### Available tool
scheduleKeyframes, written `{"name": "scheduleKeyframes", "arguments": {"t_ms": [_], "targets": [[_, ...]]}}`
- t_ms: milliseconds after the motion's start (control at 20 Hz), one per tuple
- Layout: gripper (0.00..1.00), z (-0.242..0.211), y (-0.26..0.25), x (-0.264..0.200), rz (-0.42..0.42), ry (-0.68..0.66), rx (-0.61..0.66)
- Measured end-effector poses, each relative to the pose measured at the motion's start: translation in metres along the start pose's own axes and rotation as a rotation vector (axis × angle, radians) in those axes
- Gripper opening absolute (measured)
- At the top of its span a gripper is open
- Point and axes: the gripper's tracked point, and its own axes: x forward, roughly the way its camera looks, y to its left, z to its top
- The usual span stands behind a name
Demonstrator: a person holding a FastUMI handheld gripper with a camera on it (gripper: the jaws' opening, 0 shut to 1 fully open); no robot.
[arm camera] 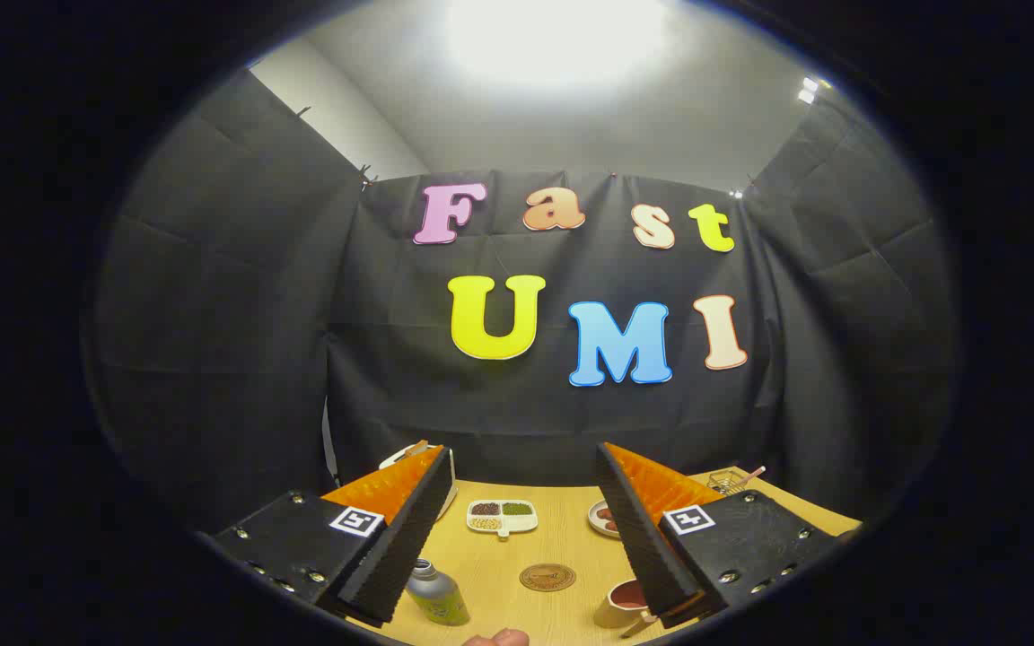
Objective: Take the bottle from table, then pour the juice into the cup, finally place the bottle on the coaster
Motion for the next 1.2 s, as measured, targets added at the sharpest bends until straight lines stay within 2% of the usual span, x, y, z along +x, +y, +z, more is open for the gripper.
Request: {"name": "scheduleKeyframes", "arguments": {"t_ms": [350,1200], "targets": [[0.98,-0.004,0.013,-0.006,0.030,0.006,0.059],[0.98,-0.011,0.044,-0.009,0.060,-0.005,0.023]]}}
